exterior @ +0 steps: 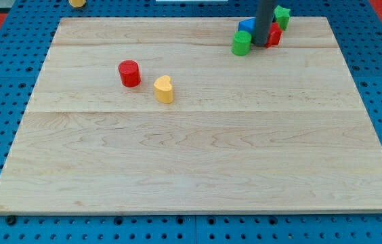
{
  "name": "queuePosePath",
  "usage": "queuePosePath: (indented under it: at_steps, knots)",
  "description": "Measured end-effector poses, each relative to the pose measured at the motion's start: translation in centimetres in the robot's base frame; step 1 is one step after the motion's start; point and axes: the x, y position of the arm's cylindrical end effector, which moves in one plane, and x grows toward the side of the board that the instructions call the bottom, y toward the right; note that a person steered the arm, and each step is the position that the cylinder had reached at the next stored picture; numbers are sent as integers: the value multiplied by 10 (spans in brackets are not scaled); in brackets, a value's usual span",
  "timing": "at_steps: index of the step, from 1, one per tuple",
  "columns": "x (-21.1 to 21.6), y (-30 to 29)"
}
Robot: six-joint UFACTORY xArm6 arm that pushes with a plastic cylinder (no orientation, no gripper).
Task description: Place the green circle at the top left corner
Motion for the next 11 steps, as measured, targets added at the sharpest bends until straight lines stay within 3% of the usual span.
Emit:
queuePosePath:
  at_steps: [1, 3, 4, 5, 6, 9, 10, 11]
  knots:
    - [7, -106]
    - [59, -77]
    - [42, -150]
    - [-5, -246]
    - [-42, -296]
    - [-29, -262]
    - [22, -177]
    - [42, -55]
